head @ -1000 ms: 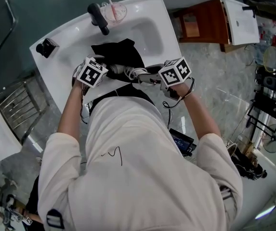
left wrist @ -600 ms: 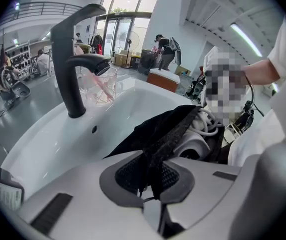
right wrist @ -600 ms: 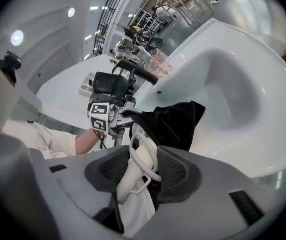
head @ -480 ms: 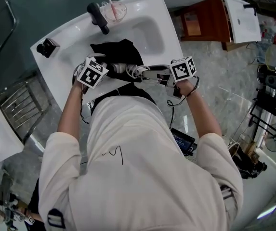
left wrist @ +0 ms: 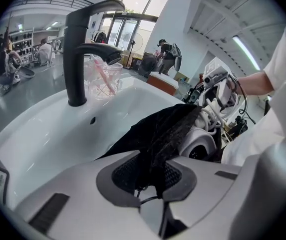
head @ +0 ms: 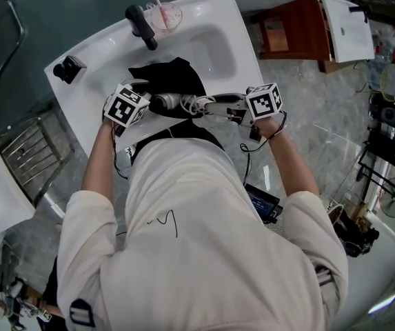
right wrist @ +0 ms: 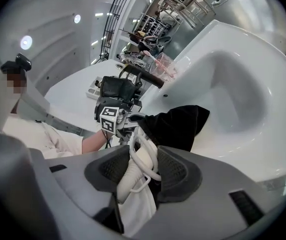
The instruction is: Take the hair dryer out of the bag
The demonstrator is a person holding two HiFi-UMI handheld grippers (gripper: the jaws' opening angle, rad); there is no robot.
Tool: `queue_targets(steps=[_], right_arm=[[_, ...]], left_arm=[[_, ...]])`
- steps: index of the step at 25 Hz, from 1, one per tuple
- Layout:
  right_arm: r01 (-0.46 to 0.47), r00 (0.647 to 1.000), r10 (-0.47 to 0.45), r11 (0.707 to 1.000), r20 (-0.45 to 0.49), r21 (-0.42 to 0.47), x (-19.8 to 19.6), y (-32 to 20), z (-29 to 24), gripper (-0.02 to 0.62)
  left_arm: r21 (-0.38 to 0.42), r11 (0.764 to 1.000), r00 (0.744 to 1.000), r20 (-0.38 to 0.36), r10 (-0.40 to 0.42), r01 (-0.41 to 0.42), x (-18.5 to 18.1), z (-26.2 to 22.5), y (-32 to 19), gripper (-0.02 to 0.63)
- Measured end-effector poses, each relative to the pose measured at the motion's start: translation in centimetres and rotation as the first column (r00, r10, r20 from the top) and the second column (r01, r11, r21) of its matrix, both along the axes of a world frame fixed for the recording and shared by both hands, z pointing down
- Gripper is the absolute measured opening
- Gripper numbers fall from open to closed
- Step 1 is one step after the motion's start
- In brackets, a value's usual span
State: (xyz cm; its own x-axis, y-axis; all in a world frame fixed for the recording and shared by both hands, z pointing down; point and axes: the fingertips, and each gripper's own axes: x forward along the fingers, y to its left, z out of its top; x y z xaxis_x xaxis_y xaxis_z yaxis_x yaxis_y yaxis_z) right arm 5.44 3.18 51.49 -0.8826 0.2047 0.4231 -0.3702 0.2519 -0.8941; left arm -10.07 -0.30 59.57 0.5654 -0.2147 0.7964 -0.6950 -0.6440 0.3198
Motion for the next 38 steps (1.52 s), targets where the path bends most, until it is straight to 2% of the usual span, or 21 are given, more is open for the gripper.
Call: queue_targets(steps=[5, 8, 12, 14, 15, 17, 19, 22, 24, 28, 29, 32, 33, 34, 38], right_arm=[[0.034, 0.999, -0.034, 0.998, -0.013, 0.059, -0.5, 0.5, 0.6, 0.172], [0.040, 0.999, -0.040, 0.997, -0.013, 0.061, -0.5, 0.5, 1.2, 0.172], [-0.066, 0.997, 0.067, 0.997, 0.033, -0.032, -0.3, 0.0, 1.7, 0.170], [-0.108, 0.993, 0.109, 0.993, 0.047, -0.039, -0.4, -0.4, 1.6, 0.167], [-0.097, 0.994, 0.098, 0.995, 0.038, -0.028, -0.6, -0.3, 1.8, 0.166], [-0.026, 1.000, 0.026, 0.999, -0.005, 0.027, -1.0, 0.3, 2.2, 0.166], [0.073, 0.996, -0.066, 0.990, -0.061, 0.117, -1.6, 0.5, 2.5, 0.167], [0.223, 0.969, -0.185, 0.941, -0.166, 0.255, -2.4, 0.6, 2.5, 0.169], [0.287, 0.949, -0.228, 0.912, -0.219, 0.293, -2.8, 0.9, 2.6, 0.170], [0.348, 0.916, -0.246, 0.879, -0.316, 0.326, -3.0, 1.2, 3.3, 0.181], [0.373, 0.900, -0.243, 0.859, -0.362, 0.351, -3.0, 1.1, 3.6, 0.192], [0.480, 0.824, -0.233, 0.772, -0.516, 0.417, -3.3, 0.9, 5.0, 0.233], [0.497, 0.808, -0.226, 0.757, -0.543, 0.425, -3.4, 0.9, 5.4, 0.241], [0.497, 0.803, -0.217, 0.758, -0.555, 0.423, -3.5, 0.8, 5.7, 0.247], [0.447, 0.818, -0.209, 0.818, -0.537, 0.362, -3.6, 0.6, 7.0, 0.264]], left_arm=[[-0.051, 0.997, 0.994, -0.091, -0.061, 0.056, 0.0, 0.8, 0.0, 0.050], [-0.064, 0.997, 0.987, -0.148, -0.059, 0.049, 0.1, 1.4, 0.4, 0.051], [0.007, 1.000, 0.991, -0.132, -0.008, 0.009, 0.1, 1.6, 1.5, 0.049], [0.001, 1.000, 0.992, -0.123, -0.019, 0.019, 0.1, 1.9, 1.8, 0.044], [-0.012, 1.000, 0.993, -0.117, -0.023, 0.022, 0.0, 2.2, 2.0, 0.040], [-0.038, 0.999, 0.995, -0.098, -0.029, 0.025, -0.2, 2.9, 2.4, 0.029], [-0.061, 0.997, 0.995, -0.086, -0.049, 0.043, -0.5, 3.6, 2.6, 0.023], [-0.095, 0.992, 0.992, -0.086, -0.097, 0.088, -0.9, 4.2, 2.7, 0.020], [-0.104, 0.989, 0.990, -0.087, -0.114, 0.105, -1.0, 4.5, 2.6, 0.018], [-0.110, 0.989, 0.990, -0.083, -0.113, 0.103, -1.0, 4.7, 2.5, 0.017], [-0.114, 0.988, 0.990, -0.083, -0.115, 0.106, -1.0, 4.7, 2.4, 0.017], [-0.120, 0.986, 0.989, -0.081, -0.127, 0.117, -0.9, 4.7, 2.3, 0.015], [-0.119, 0.986, 0.989, -0.078, -0.127, 0.118, -0.9, 4.7, 2.3, 0.015], [-0.121, 0.986, 0.989, -0.075, -0.127, 0.117, -0.9, 4.8, 2.3, 0.015], [-0.123, 0.987, 0.991, -0.071, -0.116, 0.107, -0.9, 4.8, 2.4, 0.015]])
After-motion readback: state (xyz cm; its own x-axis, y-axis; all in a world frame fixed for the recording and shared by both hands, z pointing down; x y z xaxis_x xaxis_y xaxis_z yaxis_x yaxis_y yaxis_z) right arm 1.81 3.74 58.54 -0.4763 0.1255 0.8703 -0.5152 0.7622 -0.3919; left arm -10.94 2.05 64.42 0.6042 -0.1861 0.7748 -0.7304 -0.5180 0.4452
